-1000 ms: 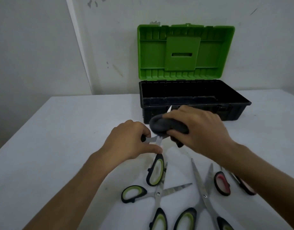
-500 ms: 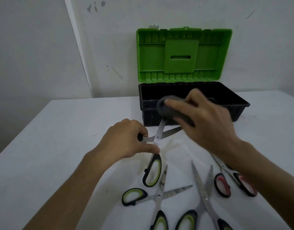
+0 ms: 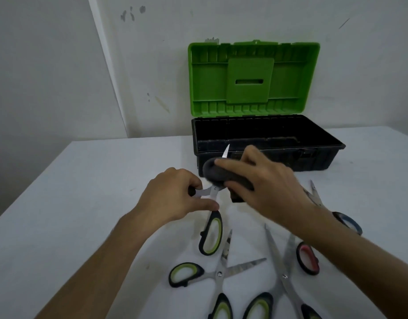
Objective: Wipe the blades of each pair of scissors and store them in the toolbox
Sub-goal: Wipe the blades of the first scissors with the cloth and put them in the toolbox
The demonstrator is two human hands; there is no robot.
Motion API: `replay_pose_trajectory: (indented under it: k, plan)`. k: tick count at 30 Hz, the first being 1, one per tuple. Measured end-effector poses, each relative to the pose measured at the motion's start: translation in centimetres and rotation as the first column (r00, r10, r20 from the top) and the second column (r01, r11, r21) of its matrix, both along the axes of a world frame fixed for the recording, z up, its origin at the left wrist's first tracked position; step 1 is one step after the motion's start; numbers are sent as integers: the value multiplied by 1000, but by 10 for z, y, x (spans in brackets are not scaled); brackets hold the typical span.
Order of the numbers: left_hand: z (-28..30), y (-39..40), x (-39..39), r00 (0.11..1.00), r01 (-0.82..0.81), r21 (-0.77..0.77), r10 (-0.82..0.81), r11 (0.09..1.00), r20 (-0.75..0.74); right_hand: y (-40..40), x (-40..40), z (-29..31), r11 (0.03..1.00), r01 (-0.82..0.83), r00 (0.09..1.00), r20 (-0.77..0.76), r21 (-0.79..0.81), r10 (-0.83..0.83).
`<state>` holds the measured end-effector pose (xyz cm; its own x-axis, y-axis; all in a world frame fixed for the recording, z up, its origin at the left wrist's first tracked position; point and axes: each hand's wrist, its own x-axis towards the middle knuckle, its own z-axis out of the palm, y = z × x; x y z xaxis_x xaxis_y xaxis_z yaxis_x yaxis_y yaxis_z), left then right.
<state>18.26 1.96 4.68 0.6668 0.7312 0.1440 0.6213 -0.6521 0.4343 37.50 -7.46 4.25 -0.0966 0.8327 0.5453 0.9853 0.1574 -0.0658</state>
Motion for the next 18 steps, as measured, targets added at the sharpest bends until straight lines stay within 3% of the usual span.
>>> replay_pose_trajectory:
  k: [3, 5, 7, 10, 13, 18]
  plan:
    - [-1, -3, 2, 999, -20, 11, 20, 1000, -37, 18, 23, 8, 988, 145, 972, -195, 55, -132]
    - [-1, -3, 3, 998, -27, -1, 27, 1000, -51, 17, 31, 13, 977, 169, 955, -265, 131, -130]
    - [0, 0, 3, 999, -37, -14, 37, 999, -30, 8, 20, 13, 988, 78, 965, -261, 134, -41]
    - [-1, 0, 1, 999, -39, 26, 39, 999, 5, -1, -2, -6, 997, -71, 990, -123, 37, 75]
    - [-1, -5, 3, 997, -68, 132, 71, 989, -13, 10, 8, -16, 997, -4, 983, -184, 75, 18]
    - [-1, 1, 4, 997, -70, 25, 69, 997, 17, 14, 21, -10, 968, 156, 936, -341, 197, -82]
